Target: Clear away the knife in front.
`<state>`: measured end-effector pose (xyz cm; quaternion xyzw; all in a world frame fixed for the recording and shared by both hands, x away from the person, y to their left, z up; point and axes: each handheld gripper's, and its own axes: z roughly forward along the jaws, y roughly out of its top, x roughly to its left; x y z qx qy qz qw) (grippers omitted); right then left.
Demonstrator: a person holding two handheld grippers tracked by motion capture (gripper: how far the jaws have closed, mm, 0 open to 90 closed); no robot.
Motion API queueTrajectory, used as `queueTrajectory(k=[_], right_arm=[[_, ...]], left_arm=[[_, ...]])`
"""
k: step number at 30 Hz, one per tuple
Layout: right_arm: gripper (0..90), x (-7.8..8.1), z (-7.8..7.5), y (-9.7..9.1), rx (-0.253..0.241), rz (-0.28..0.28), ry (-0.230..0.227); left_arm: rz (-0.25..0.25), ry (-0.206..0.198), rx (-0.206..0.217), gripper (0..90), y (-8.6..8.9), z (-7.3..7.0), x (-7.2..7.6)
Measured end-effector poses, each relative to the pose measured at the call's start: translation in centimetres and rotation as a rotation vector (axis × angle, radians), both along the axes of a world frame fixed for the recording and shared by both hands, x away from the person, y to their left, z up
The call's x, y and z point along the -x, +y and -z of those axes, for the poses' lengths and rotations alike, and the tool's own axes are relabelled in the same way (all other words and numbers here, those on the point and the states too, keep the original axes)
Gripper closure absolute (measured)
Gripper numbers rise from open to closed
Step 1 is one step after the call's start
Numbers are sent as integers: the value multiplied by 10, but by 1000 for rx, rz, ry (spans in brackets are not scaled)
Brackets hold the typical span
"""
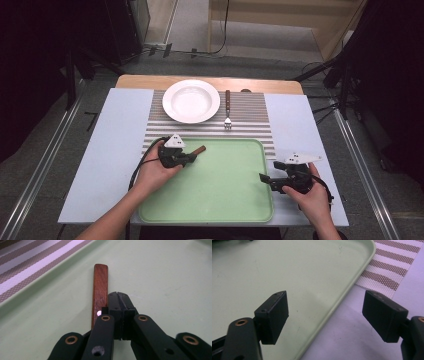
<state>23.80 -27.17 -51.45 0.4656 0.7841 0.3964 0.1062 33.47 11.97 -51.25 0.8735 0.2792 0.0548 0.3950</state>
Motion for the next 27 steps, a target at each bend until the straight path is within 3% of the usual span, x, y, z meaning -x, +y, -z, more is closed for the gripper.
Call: queueTrajectory(k=[6,11,14,20,24,25,27], right_arm=[[203,0,0,1,-3,0,1],[203,0,0,0,-5,1,1],[203,0,0,0,-2,3,0],[203,0,-1,0,-5,1,1],[203,1,-1,0,-5,3,2],[203,1,-1,0,-6,2,0],[203,1,-1,0,-6,4,0]], left_arm=[[5,15,-13,894,-6,-2,-10],[-12,33,-17,895,-1,-3,-14],[-21,28,-24,895,6,-4,-13],[-48,56,10,892,22,-5,-7],[-51,44,-7,893,24,-7,-5],[-54,50,-26,893,25,-8,-5],[-55,61,-25,894,25,-8,-6]])
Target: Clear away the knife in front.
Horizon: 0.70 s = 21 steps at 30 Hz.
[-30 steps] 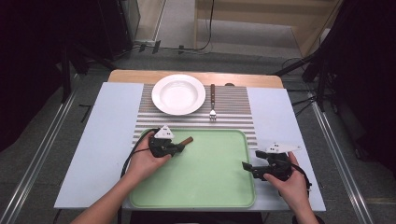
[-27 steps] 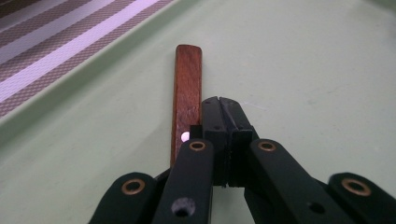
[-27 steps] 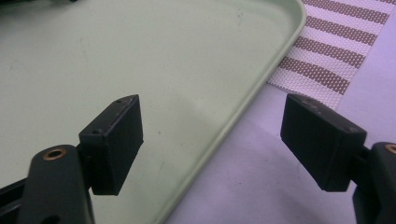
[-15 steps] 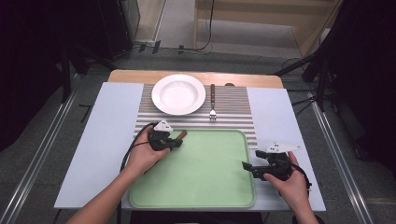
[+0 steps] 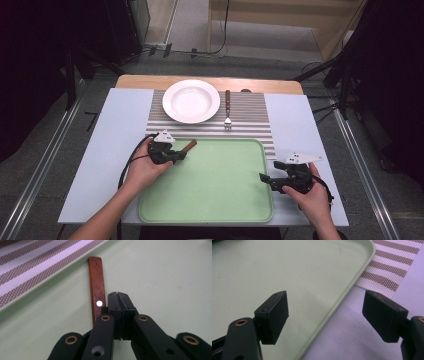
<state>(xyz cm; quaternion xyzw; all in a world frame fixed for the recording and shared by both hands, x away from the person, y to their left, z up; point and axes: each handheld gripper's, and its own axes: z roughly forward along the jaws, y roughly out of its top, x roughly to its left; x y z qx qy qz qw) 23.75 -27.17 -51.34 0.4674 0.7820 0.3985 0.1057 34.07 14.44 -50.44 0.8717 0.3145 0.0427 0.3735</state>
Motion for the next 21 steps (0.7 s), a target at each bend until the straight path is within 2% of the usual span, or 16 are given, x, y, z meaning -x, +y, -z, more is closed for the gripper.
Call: queueTrajectory(k=[1,2,6,9,13,14,16,18,21], right_arm=[[203,0,0,0,-1,-1,2],[203,-1,0,0,1,-1,1],[203,-1,0,1,-1,-4,-1],[203,-1,0,1,0,-4,0],[203,-1,0,0,-1,-2,1],[203,0,0,0,-1,-1,1],[203,0,0,0,-1,-1,-2],[203,0,-1,0,-6,1,-4],[203,0,-1,0,-5,0,-11]], left_arm=[[5,5,-3,894,-1,1,-1],[18,-13,-9,893,-5,2,-3],[17,-26,-15,894,-9,2,-6],[11,-6,-14,897,-8,1,-6],[-13,13,-11,898,0,1,-4],[-13,-2,-34,898,4,-1,-3],[-19,-17,-39,898,7,-1,-2],[-43,-9,-27,896,19,-1,-1],[-54,-4,-19,896,26,-1,1]])
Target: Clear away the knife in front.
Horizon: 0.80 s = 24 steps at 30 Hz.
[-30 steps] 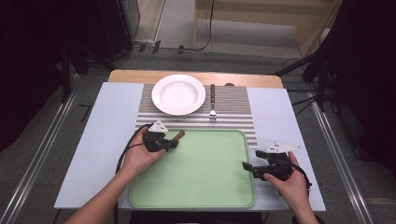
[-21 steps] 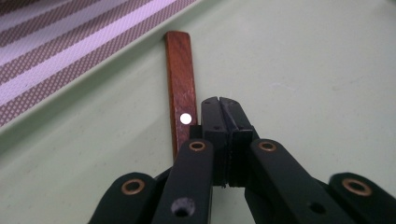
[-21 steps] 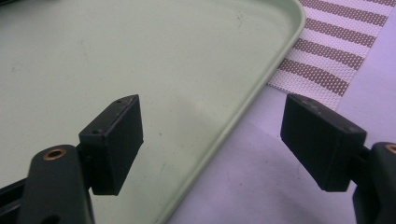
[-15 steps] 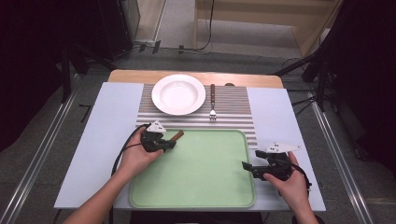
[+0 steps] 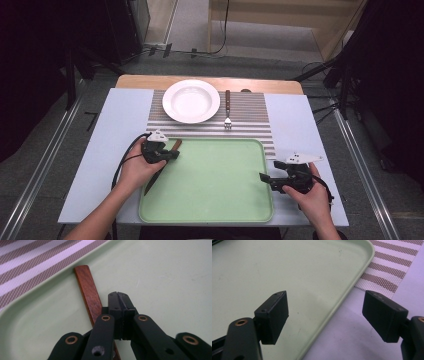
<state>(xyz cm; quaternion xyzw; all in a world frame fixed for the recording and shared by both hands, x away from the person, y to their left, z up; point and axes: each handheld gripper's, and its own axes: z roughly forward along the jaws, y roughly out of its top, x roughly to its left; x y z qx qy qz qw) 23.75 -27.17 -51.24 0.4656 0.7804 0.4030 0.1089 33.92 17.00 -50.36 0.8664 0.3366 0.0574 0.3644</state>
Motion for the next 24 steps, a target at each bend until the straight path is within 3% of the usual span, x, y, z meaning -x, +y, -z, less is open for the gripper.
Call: queueTrajectory(k=[10,21,24], right_arm=[[203,3,-4,0,-13,0,-14],[207,3,-6,-2,-40,4,-20],[208,3,-7,-2,-43,3,-27]], left_arm=[[-50,13,29,895,28,0,11],[-78,33,77,894,46,3,15],[-71,41,95,825,45,3,16]])
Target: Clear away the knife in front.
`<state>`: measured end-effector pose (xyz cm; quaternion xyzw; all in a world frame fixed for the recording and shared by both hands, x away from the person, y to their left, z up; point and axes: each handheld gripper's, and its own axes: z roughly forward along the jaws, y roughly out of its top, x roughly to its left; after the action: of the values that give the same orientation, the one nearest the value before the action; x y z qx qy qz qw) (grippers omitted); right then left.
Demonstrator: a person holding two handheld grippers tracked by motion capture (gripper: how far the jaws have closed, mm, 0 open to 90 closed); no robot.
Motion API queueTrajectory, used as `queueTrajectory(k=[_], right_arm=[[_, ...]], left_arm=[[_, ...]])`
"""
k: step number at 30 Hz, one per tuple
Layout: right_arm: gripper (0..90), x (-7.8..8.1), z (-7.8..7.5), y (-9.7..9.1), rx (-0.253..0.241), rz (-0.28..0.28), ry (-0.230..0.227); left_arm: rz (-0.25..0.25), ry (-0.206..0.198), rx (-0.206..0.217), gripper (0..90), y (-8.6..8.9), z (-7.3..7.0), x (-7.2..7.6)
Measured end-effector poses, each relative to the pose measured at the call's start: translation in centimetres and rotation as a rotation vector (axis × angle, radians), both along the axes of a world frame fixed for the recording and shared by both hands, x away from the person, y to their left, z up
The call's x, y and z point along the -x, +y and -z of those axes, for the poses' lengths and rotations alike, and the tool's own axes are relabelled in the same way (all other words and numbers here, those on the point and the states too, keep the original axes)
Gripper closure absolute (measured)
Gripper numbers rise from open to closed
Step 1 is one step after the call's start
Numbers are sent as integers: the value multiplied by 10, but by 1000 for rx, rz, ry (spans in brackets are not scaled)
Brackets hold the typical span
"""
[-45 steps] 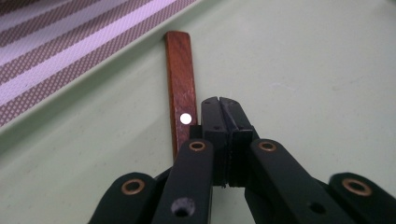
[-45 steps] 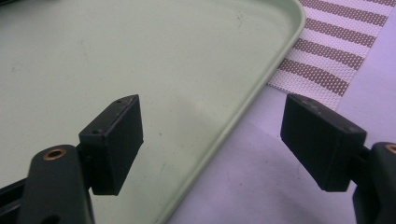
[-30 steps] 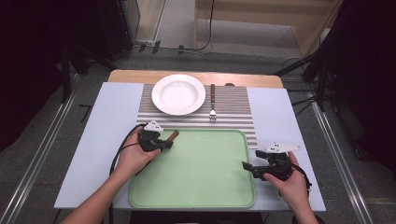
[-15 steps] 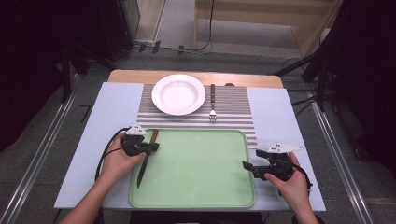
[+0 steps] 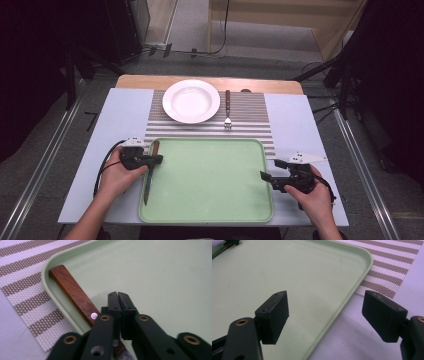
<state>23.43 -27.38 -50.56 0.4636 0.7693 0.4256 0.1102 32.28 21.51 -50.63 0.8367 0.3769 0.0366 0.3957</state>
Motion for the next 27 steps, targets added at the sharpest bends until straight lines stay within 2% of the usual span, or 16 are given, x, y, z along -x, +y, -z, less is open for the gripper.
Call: queueTrajectory(k=[1,5,6,7,9,13,15,17,19,21,24,25,27], right_arm=[[208,0,0,0,1,-1,0],[208,0,0,2,-12,0,6],[208,0,-1,3,-21,0,11],[251,0,-3,3,-5,-3,0],[283,0,-4,2,12,-8,-16],[285,-1,-4,2,20,-9,-12],[283,-1,-4,2,38,-14,-14],[275,-1,-4,2,32,-13,-10],[235,-2,-5,3,-9,-13,-6],[234,-2,-7,5,-34,-26,2],[234,-3,-8,8,-21,-36,0],[236,-5,-8,11,19,-53,9],[248,-6,-7,12,35,-57,10]], left_arm=[[5,-2,3,763,-1,0,1],[20,-8,-4,725,-5,-2,2],[18,-18,9,674,-6,-3,3],[16,-45,30,560,-6,-5,4],[16,-50,38,474,-7,-6,5],[20,-46,69,430,-4,-11,8],[24,-43,72,430,-3,-12,9],[24,-51,71,405,-2,-13,10],[22,-53,76,401,-2,-14,11],[28,-54,82,402,-3,-15,11],[28,-56,77,402,-3,-16,12],[27,-58,78,402,-4,-16,12],[28,-57,78,402,-4,-16,12]])
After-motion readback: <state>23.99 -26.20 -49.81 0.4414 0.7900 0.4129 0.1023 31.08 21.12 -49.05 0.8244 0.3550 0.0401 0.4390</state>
